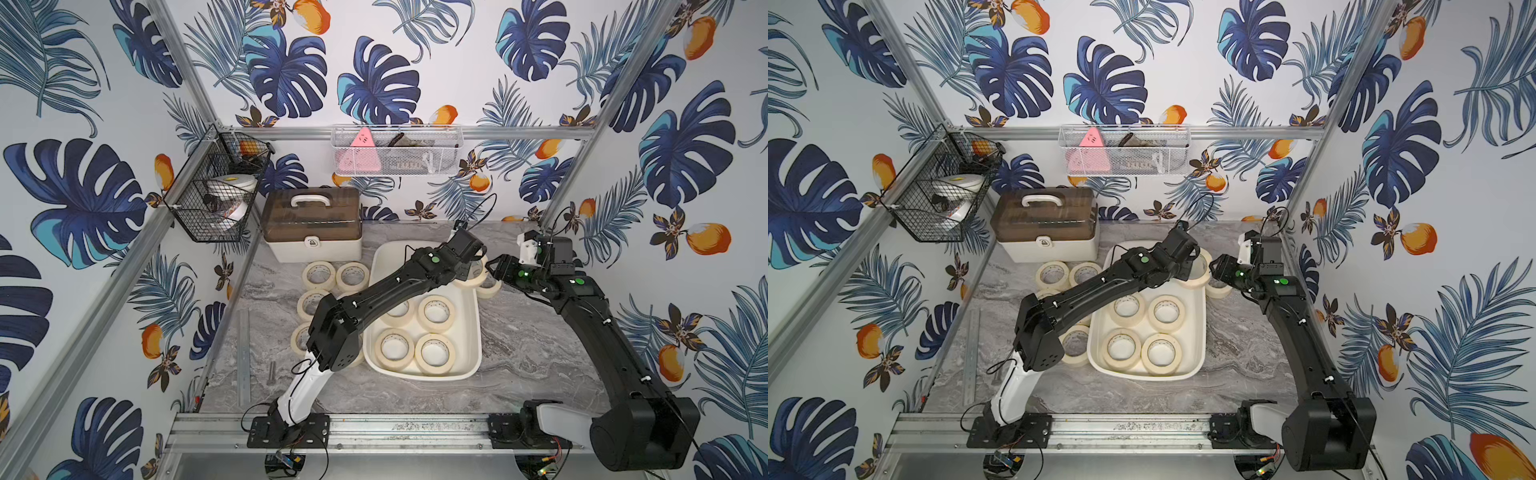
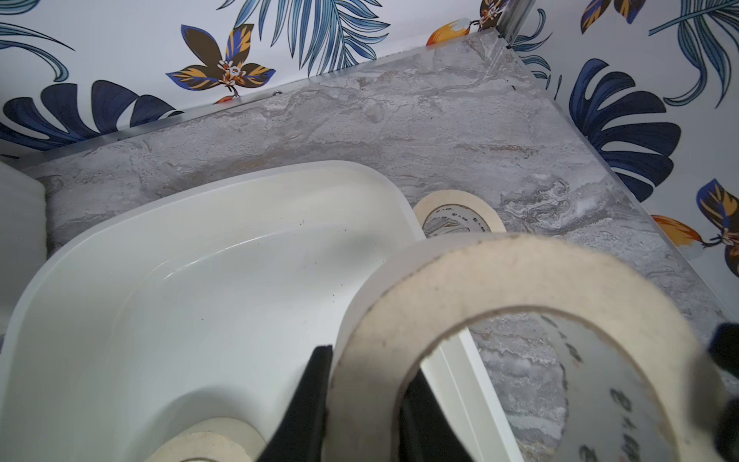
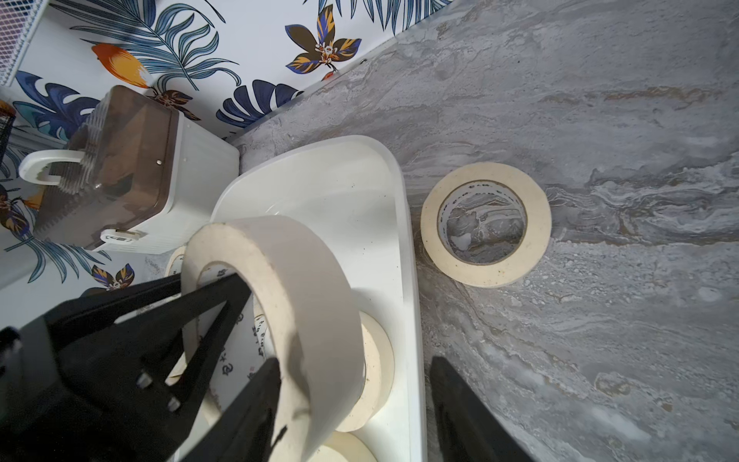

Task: Take out the art tape in the storage box
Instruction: Pick up the art tape from the storage box.

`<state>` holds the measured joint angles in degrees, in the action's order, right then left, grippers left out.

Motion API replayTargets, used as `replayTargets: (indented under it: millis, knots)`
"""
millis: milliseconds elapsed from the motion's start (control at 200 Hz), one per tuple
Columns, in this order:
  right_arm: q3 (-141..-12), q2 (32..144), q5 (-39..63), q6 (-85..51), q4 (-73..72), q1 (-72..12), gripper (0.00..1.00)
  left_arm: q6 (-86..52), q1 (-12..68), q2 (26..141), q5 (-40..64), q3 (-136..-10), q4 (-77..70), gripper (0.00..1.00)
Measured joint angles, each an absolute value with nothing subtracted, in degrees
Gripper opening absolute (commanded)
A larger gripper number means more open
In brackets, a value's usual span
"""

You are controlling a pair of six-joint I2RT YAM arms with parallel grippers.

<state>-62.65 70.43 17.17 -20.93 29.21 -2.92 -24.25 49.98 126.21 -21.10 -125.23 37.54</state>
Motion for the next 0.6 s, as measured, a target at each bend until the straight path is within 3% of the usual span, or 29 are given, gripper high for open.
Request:
replayTargets:
  millis: [205, 295, 600]
  knots:
    - [-62.3, 71.7, 15.4, -19.5, 27.9, -4.6, 0.62, -24.3, 51.3, 127.5, -20.1, -128.0, 38.8, 0.03]
    - [-62.3, 72.5, 13.7, -18.8, 27.9, -5.3, 0.57, -24.3, 51.5, 127.6, -20.0, -128.5, 39.0, 0.04]
    - [-64.0, 75.3, 7.7, -15.6, 30.8, -8.0, 0.1, -22.9, 51.9, 128.8, -20.2, -130.1, 39.6, 0.1]
